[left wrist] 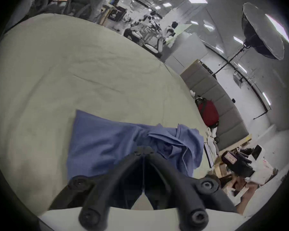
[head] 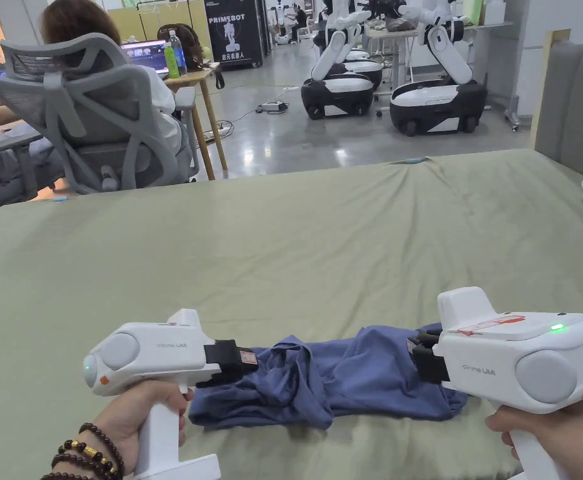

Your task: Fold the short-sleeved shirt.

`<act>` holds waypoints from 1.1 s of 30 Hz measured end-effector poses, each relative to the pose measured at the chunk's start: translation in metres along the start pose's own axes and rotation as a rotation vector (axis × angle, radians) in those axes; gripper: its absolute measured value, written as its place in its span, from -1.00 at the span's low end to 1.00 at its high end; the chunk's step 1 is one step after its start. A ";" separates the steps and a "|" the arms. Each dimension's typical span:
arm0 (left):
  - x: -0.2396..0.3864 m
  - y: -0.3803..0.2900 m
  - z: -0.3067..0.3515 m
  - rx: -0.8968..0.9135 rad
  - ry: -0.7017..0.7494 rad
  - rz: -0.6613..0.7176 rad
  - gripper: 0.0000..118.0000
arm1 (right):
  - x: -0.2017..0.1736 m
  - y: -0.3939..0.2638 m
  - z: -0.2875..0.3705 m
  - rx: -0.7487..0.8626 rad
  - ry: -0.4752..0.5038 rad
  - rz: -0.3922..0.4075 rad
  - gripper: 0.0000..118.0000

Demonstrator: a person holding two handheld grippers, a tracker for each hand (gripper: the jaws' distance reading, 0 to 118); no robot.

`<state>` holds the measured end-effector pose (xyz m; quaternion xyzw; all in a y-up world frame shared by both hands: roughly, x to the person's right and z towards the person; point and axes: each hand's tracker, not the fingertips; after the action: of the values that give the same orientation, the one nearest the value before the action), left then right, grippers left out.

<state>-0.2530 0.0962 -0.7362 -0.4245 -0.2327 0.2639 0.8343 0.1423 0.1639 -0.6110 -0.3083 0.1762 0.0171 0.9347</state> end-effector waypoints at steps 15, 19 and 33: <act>0.076 -0.037 -0.116 -0.105 -0.017 -0.073 -1.00 | 0.030 -0.016 0.022 -0.012 -0.067 -0.034 -1.00; 0.081 -0.032 -0.075 -0.057 -0.084 -0.136 -1.00 | 0.028 -0.013 0.017 -0.003 -0.086 -0.031 -1.00; -0.003 -0.031 0.066 0.205 0.042 0.037 0.04 | -0.006 -0.004 -0.006 0.011 -0.002 -0.039 -1.00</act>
<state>-0.2883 0.1172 -0.6757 -0.3467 -0.1793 0.2925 0.8730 0.1351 0.1576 -0.6105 -0.3065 0.1692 -0.0015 0.9367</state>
